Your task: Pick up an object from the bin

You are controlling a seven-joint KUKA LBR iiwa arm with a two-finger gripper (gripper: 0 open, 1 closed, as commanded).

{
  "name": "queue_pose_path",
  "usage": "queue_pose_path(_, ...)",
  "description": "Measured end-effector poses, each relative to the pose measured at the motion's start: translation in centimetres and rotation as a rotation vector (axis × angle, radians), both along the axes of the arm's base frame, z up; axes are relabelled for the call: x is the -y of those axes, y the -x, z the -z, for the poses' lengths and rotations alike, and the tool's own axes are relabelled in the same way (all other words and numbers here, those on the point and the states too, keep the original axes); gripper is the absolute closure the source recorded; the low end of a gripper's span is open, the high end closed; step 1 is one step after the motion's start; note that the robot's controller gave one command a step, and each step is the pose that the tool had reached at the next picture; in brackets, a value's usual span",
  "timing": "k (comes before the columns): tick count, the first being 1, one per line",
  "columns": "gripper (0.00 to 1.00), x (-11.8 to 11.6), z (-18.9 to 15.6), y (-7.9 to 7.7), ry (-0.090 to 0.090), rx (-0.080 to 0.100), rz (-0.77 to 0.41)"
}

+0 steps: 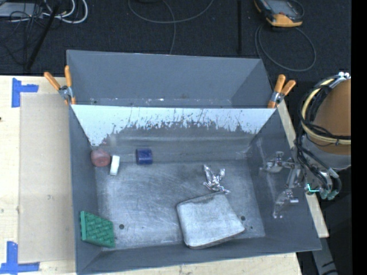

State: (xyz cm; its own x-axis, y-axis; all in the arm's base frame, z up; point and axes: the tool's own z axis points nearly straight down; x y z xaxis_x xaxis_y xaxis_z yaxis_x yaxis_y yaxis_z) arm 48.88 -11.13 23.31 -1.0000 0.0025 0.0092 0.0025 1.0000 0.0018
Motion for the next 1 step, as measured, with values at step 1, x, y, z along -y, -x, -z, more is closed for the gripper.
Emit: queue_pose_path(1, 0.00, -2.60, 16.36, -4.23, 0.001, 0.012, -0.108)
